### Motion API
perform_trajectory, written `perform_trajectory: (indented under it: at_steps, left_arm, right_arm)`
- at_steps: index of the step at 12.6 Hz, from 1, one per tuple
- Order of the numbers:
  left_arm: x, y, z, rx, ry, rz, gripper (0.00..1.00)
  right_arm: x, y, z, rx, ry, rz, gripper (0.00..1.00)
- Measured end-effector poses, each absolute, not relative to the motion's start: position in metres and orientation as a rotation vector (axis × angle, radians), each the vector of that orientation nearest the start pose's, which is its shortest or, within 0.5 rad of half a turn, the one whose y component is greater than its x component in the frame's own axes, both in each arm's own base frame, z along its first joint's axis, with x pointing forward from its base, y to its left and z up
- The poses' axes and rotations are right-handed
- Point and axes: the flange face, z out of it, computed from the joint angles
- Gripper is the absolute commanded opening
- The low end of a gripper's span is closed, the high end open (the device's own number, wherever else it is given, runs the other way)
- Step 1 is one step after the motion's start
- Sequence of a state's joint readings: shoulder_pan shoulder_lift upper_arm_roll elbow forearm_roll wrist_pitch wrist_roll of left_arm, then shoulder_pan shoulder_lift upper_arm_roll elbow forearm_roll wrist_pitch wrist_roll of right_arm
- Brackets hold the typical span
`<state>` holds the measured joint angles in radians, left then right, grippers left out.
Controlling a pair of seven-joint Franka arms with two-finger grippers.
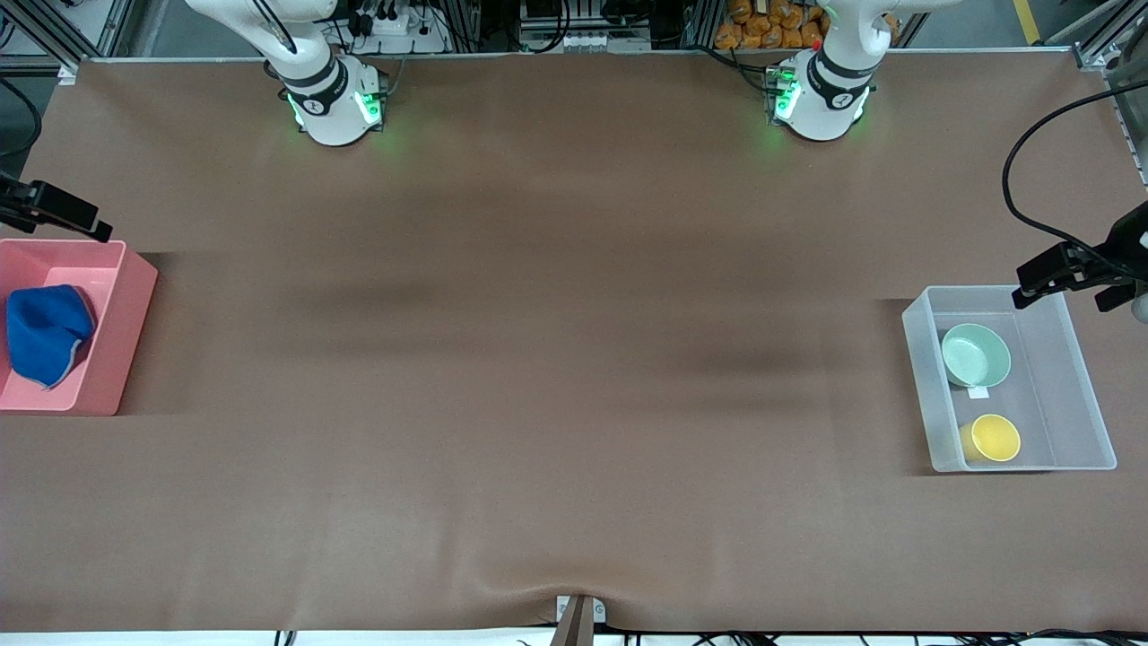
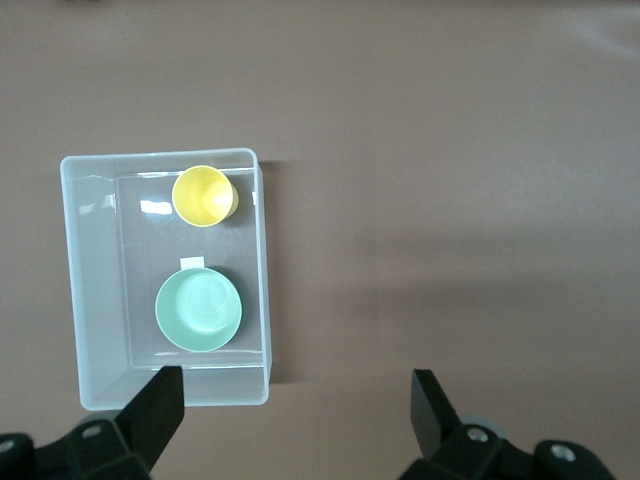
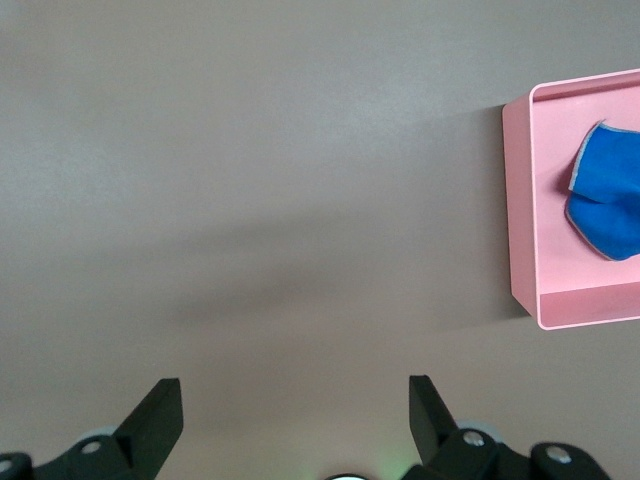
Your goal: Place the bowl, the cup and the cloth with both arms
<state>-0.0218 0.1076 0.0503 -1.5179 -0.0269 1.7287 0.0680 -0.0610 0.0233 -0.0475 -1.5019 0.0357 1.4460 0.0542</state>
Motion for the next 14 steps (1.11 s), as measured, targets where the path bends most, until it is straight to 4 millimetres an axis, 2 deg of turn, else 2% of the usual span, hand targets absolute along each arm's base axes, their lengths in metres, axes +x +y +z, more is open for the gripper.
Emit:
perform_trajectory:
  at_steps: [2,4,14]
  left_arm:
    - [0.602,-0.003,0.603,-3.158,0.035,-0.164,1.0]
    - [0.602,-0.01,0.603,-3.159,0.036,-0.164,1.0]
    - [0.602,-0.007,0.603,-3.159,0.029,-0.16,1.0]
  right_arm:
    - [0.546,-0.055,0.633,-3.093,0.247,0.121,1.0]
    - [0.546,-0.055,0.633,-3.093,0.247,0.121,1.0]
    - [0.547,-0.055,0.633,-3.093,0.247,0.117,1.0]
